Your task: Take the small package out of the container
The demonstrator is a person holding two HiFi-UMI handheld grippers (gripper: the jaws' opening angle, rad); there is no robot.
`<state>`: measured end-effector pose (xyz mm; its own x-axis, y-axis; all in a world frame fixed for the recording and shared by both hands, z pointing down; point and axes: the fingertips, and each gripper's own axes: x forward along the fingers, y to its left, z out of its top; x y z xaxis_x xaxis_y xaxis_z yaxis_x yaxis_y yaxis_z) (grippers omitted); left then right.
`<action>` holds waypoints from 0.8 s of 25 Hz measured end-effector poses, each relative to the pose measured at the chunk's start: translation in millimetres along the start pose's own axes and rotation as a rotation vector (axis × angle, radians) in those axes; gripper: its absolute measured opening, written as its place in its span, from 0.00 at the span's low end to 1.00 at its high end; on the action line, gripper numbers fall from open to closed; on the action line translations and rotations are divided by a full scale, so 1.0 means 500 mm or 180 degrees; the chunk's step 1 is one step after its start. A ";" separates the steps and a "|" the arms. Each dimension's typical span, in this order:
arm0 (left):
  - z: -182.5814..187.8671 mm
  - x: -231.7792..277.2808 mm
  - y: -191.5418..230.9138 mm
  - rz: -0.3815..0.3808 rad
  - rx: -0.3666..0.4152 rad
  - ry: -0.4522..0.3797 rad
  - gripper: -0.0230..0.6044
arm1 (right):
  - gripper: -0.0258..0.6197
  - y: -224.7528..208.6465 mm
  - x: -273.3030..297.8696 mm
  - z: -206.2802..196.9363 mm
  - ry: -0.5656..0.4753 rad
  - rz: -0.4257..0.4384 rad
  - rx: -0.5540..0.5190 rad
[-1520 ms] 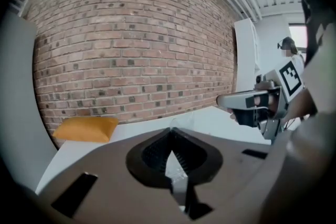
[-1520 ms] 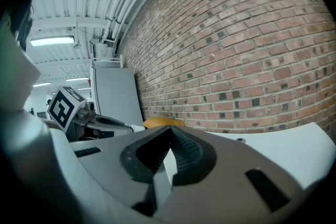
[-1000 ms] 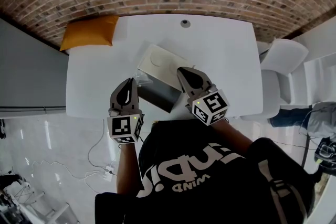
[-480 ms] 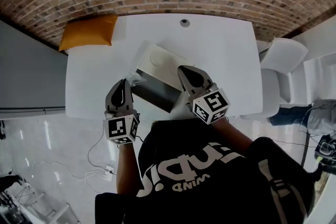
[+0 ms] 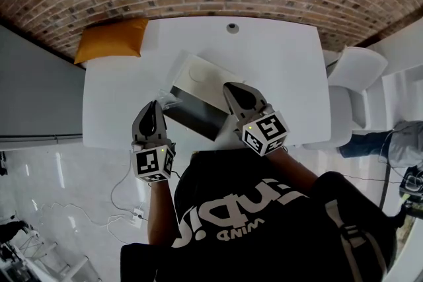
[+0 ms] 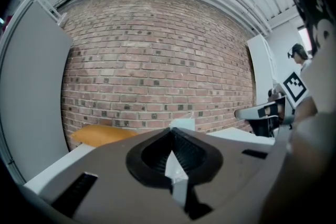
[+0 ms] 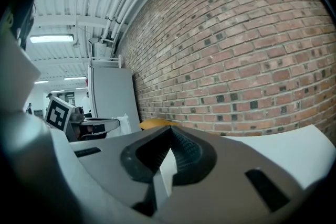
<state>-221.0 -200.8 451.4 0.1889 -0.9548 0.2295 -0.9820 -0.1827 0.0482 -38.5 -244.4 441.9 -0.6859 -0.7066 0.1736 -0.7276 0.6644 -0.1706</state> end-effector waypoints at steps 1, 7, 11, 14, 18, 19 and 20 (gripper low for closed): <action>-0.001 0.000 0.000 -0.0001 -0.0007 -0.0001 0.05 | 0.04 0.000 0.000 0.000 -0.0002 0.0001 -0.0001; -0.001 -0.009 0.000 0.0019 -0.0053 -0.0013 0.05 | 0.04 0.002 -0.007 -0.001 -0.0013 -0.0006 -0.0017; 0.000 -0.015 0.000 0.0028 -0.0102 -0.0029 0.05 | 0.04 0.004 -0.011 -0.003 -0.0016 0.0007 -0.0013; 0.003 -0.019 0.000 0.0037 -0.0121 -0.0038 0.05 | 0.04 0.010 -0.012 -0.002 -0.0014 0.0023 -0.0023; 0.007 -0.025 -0.001 0.0051 -0.0124 -0.0067 0.05 | 0.04 0.014 -0.016 -0.001 -0.0020 0.0033 -0.0035; 0.006 -0.027 -0.001 0.0055 -0.0129 -0.0068 0.05 | 0.04 0.014 -0.017 -0.001 -0.0023 0.0035 -0.0037; 0.005 -0.029 -0.002 0.0060 -0.0138 -0.0067 0.05 | 0.04 0.015 -0.018 -0.001 -0.0026 0.0037 -0.0038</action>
<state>-223.0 -187.6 445.5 0.1699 -0.9628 0.2102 -0.9842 -0.1548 0.0861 -37.8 -233.0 439.6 -0.6943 -0.7008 0.1638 -0.7197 0.6753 -0.1609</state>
